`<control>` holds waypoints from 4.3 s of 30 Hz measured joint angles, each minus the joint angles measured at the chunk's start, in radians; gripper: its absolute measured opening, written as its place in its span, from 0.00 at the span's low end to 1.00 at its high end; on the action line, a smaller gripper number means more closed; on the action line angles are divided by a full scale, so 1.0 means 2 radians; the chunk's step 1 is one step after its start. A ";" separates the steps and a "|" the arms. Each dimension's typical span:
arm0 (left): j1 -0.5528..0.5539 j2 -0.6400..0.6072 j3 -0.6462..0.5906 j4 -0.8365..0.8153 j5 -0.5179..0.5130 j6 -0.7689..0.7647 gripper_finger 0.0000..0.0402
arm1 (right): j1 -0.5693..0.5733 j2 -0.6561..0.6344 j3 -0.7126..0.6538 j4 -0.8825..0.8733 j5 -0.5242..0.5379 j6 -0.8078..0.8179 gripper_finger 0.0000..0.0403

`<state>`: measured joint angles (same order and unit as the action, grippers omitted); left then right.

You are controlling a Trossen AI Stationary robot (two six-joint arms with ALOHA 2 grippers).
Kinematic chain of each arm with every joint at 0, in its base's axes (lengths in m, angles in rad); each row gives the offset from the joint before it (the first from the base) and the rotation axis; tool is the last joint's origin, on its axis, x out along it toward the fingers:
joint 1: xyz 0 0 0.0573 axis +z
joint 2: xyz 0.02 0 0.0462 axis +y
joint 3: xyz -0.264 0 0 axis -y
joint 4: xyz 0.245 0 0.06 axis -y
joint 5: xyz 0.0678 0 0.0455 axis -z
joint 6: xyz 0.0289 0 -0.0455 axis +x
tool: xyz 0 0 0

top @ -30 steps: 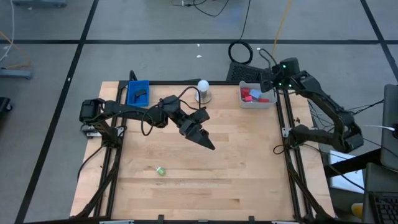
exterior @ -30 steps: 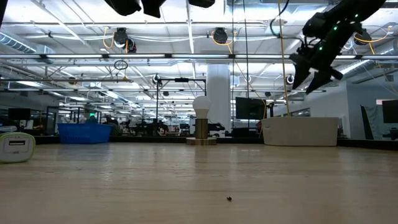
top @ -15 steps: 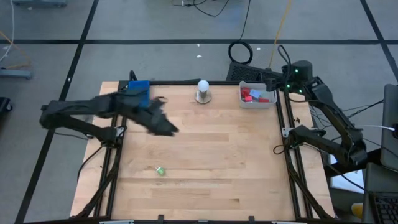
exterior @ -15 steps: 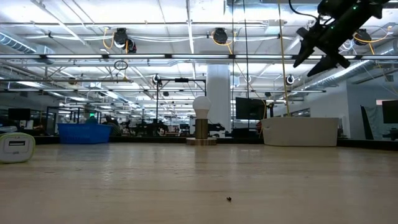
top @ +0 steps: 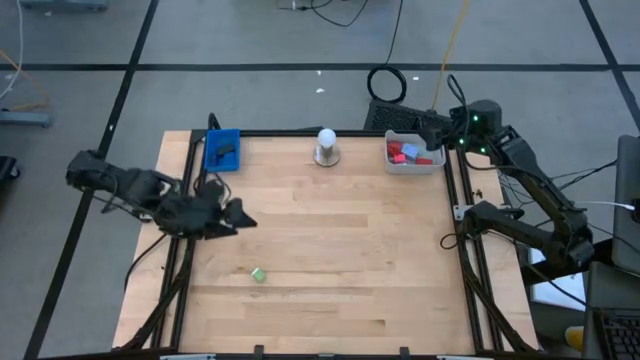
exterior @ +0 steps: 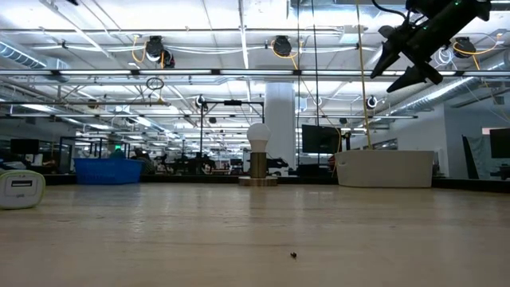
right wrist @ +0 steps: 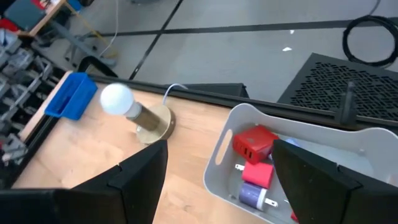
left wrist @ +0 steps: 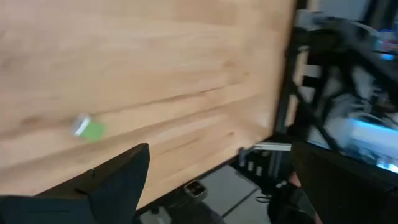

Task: Pick & Place Office items
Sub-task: Put the green charger adapter into the gray bin

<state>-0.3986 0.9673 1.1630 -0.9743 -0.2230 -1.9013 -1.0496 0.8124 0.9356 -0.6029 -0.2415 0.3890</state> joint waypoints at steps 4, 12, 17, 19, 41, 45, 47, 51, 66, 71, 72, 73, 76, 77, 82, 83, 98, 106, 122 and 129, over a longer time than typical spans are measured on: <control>-0.047 0.028 0.000 -0.010 -0.004 -0.080 0.98 | 0.013 0.000 0.000 0.000 0.000 -0.019 0.69; -0.155 0.068 0.000 -0.019 -0.058 -0.266 0.98 | 0.028 0.000 0.000 0.000 0.000 -0.055 0.69; -0.186 0.100 0.000 -0.017 -0.033 -0.325 0.98 | 0.029 0.001 0.000 0.000 0.000 -0.079 0.69; -0.185 0.113 0.000 -0.003 -0.028 -0.329 0.98 | 0.028 0.003 0.000 0.000 0.000 -0.086 0.69; -0.132 0.143 0.000 0.023 -0.033 -0.184 0.98 | 0.028 0.025 0.000 0.000 -0.060 -0.027 0.69; -0.114 0.143 0.000 0.023 -0.020 -0.023 0.98 | 0.028 0.023 0.000 0.000 -0.116 0.069 0.69; -0.104 0.143 0.000 0.023 0.002 0.079 0.98 | 0.032 0.018 0.000 0.000 -0.126 0.111 0.69; -0.085 0.143 0.000 0.014 0.061 0.298 0.98 | 0.057 0.006 0.000 0.007 -0.111 0.155 0.69; -0.044 0.143 0.000 -0.044 0.083 0.802 0.98 | 0.157 -0.001 0.000 0.092 0.071 0.239 0.69; -0.027 0.170 0.000 -0.044 0.088 0.865 0.98 | 0.188 0.002 0.000 0.090 0.097 0.258 0.69; -0.025 0.177 0.000 -0.043 0.093 0.875 0.98 | 0.195 0.003 0.000 0.090 0.104 0.258 0.69; -0.023 0.184 0.000 -0.040 0.097 0.887 0.98 | 0.201 0.004 0.000 0.090 0.110 0.258 0.69; -0.022 0.212 0.000 -0.034 0.105 0.927 0.98 | 0.217 0.011 0.000 0.090 0.123 0.258 0.69; -0.022 0.221 0.000 -0.034 0.109 0.934 0.98 | 0.222 0.013 0.000 0.090 0.126 0.258 0.69; -0.022 0.246 0.000 -0.019 0.112 0.962 0.98 | 0.241 0.023 0.000 0.090 0.136 0.258 0.69; -0.022 0.248 0.000 -0.011 0.112 0.964 0.98 | 0.244 0.025 0.000 0.090 0.136 0.258 0.69; -0.011 0.250 -0.076 0.098 0.107 0.949 0.98 | 0.284 0.041 0.000 0.090 0.152 0.258 0.69; -0.023 0.250 -0.138 0.147 0.099 0.936 0.98 | 0.288 0.043 0.000 0.090 0.175 0.258 0.69; -0.064 0.250 -0.190 0.225 0.081 0.930 0.98 | 0.288 0.043 0.000 0.090 0.175 0.258 0.69; -0.065 0.250 -0.190 0.237 0.068 0.947 0.98 | 0.288 0.043 0.000 0.090 0.175 0.258 0.69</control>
<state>-0.5278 1.4666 0.7837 -0.5012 -0.0865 -0.0068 -0.4736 0.8982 0.9352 -0.4225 0.1085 0.9048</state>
